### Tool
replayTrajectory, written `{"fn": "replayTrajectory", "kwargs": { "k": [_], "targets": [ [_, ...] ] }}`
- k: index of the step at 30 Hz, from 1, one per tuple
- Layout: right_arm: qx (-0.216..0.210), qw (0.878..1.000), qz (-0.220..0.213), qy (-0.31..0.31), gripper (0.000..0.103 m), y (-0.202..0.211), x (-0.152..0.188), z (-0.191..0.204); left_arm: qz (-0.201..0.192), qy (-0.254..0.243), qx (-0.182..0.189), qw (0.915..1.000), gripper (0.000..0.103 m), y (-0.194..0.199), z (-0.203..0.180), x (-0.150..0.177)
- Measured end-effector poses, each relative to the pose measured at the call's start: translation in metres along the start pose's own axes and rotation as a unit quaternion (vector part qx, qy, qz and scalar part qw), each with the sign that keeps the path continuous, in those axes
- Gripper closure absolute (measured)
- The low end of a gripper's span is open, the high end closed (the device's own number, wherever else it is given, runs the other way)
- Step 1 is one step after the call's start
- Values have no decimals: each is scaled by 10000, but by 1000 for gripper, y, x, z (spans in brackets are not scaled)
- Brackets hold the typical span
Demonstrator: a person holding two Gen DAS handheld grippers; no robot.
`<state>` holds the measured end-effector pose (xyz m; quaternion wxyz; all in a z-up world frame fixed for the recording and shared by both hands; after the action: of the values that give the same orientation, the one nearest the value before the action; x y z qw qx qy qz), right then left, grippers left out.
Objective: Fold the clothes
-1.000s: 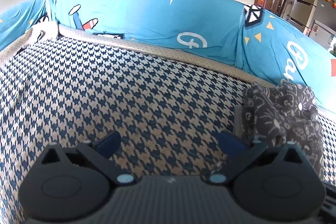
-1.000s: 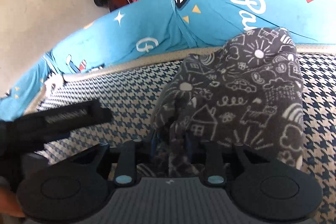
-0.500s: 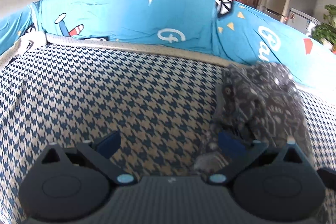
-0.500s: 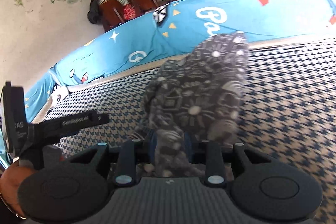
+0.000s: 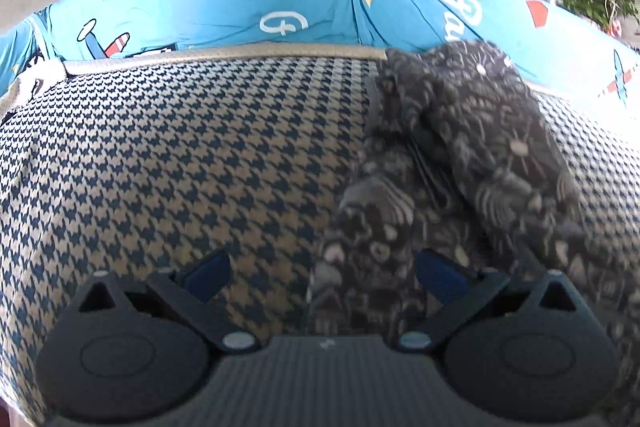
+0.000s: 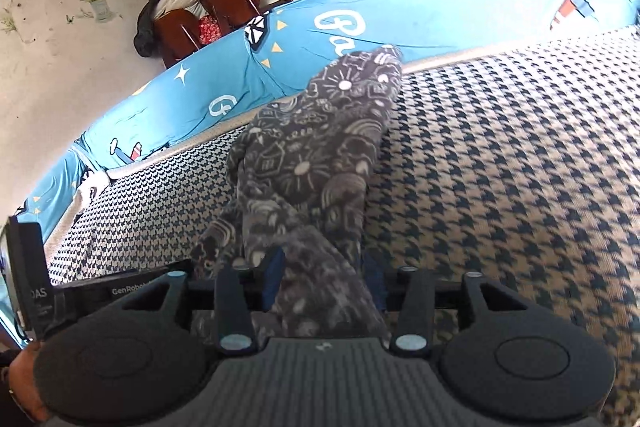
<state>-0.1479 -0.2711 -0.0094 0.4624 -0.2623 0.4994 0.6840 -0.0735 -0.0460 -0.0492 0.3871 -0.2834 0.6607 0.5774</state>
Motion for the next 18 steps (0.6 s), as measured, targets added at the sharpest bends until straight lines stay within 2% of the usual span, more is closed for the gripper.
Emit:
{"fn": "replayTrajectory", "kwargs": {
  "k": [1, 12, 18],
  "targets": [
    [13, 10000, 7, -51, 49, 3, 2, -2, 34, -37, -9, 10000, 0, 1, 0, 4],
    [166, 9976, 225, -641, 33, 18, 35, -29, 440, -67, -362, 9984, 0, 9, 15, 35],
    [119, 9956, 368, -853, 30, 10, 46, -38, 484, 187, -544, 9972, 0, 22, 34, 41]
  ]
}}
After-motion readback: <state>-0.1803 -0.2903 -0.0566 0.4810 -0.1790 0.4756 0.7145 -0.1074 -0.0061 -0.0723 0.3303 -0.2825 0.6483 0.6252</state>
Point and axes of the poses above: each gripper's, at about its wrist camera, not at the fingertips, and y roughly against the way its jaws point, z to its left, x to its underside, the point moved 6 cm from there along -y, roughly the way its jaws point, and after that the axes turned 13 degrees about -z, right-handed, at the moved point
